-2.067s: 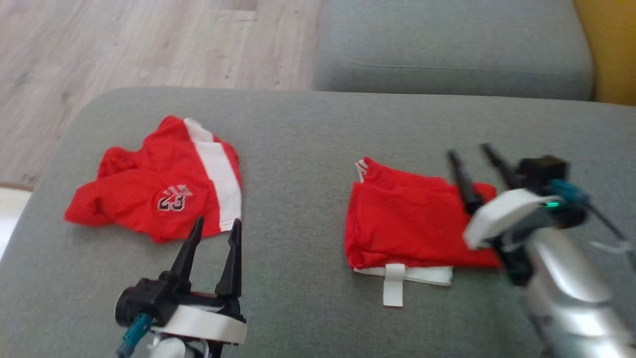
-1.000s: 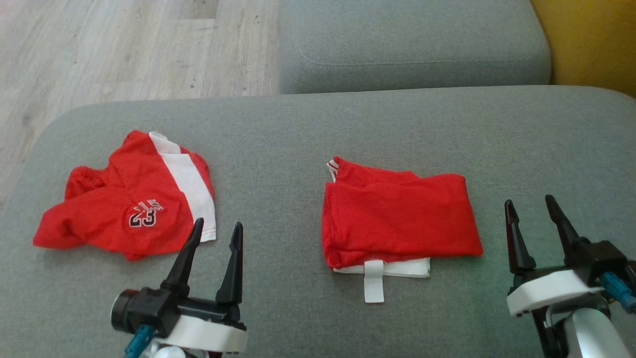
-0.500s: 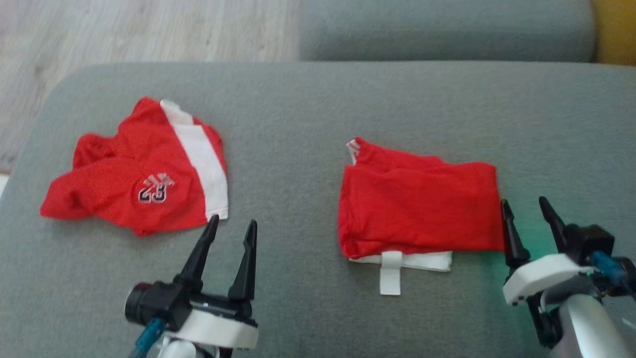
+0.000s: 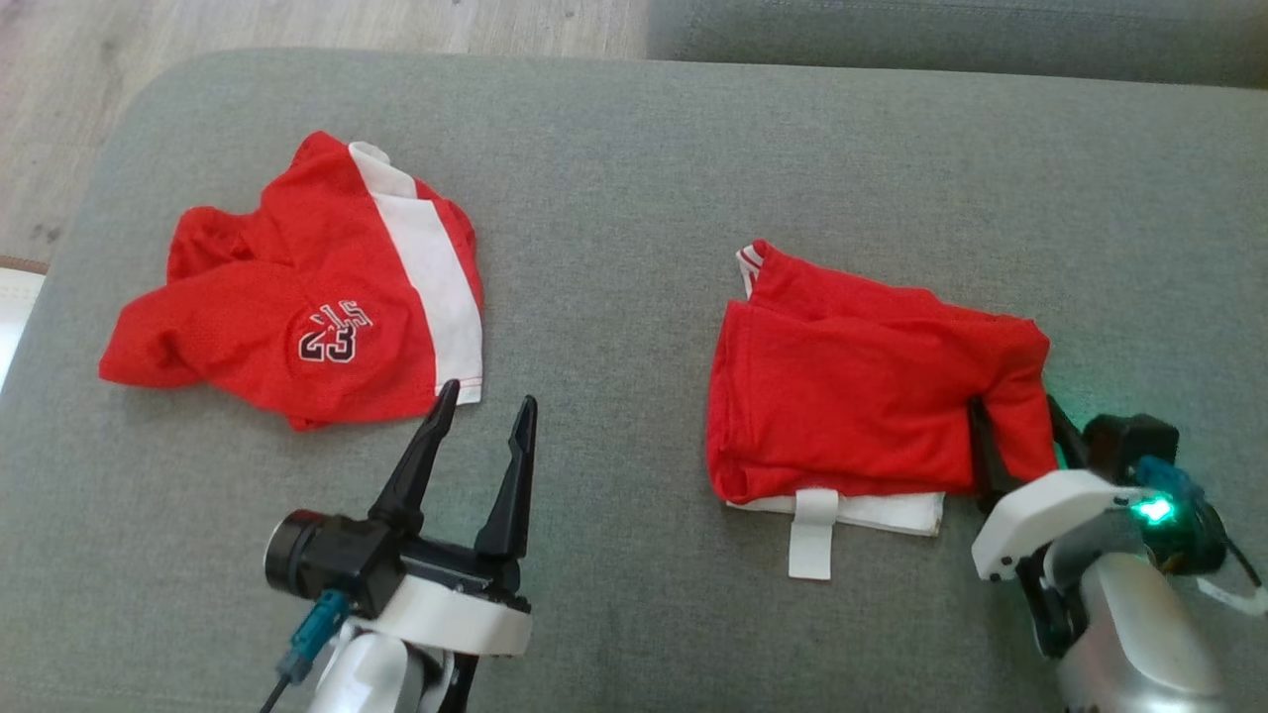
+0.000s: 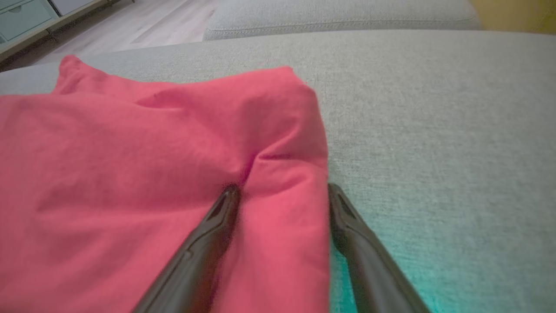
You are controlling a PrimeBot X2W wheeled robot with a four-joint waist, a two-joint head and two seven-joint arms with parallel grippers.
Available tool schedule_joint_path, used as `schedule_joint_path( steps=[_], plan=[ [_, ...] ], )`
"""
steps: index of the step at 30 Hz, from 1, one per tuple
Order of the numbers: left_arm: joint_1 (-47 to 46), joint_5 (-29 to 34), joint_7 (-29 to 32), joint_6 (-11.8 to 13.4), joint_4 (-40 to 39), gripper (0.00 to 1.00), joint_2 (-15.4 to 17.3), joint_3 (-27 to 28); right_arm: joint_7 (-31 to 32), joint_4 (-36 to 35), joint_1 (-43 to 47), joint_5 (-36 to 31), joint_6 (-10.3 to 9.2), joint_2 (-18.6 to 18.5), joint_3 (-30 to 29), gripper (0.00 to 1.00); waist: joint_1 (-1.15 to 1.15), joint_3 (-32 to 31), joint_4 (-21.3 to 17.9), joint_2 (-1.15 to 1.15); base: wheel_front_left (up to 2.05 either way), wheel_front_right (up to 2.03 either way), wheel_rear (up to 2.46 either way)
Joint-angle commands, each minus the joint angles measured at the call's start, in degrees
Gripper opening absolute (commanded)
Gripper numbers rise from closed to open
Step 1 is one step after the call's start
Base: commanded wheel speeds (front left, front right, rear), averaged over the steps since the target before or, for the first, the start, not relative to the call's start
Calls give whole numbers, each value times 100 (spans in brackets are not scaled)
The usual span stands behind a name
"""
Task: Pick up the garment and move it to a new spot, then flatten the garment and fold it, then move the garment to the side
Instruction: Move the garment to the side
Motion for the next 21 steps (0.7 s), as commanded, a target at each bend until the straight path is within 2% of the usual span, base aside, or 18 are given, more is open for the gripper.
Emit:
schedule_joint_path(
  steps=[1,2,3,8,12,13,16,21],
  plan=[
    [-243,-20,-55,-24,-104,100,5,145,77,16,-174,63,-5,25,197,83,0,27,-19,0,0,0,0],
    [-261,-28,-55,-25,-91,100,5,137,99,76,-225,99,-5,22,218,28,0,40,-27,0,0,0,0],
    [-278,-34,-55,-25,-81,100,5,129,81,113,-275,104,-5,3,249,0,0,46,-42,0,0,0,0],
    [-279,-8,-55,-28,-84,100,5,142,-141,195,-483,0,-5,-172,373,0,0,-45,-199,0,0,0,0],
    [-289,-40,-55,-30,-284,100,5,146,-213,146,-693,-195,-5,-503,575,0,0,-82,-404,0,0,0,0],
    [-308,-53,-55,-31,-370,100,5,143,-215,78,-845,-310,-5,-777,725,0,0,-48,-515,0,0,0,0],
    [-357,-17,-55,-32,-418,100,5,90,-195,-24,-1090,-376,-5,-1254,921,0,0,48,-646,0,0,0,0],
    [-459,-117,-55,-32,-491,100,5,197,-171,-33,-1450,13,-5,-2118,1035,0,0,331,-764,0,0,0,0]
  ],
)
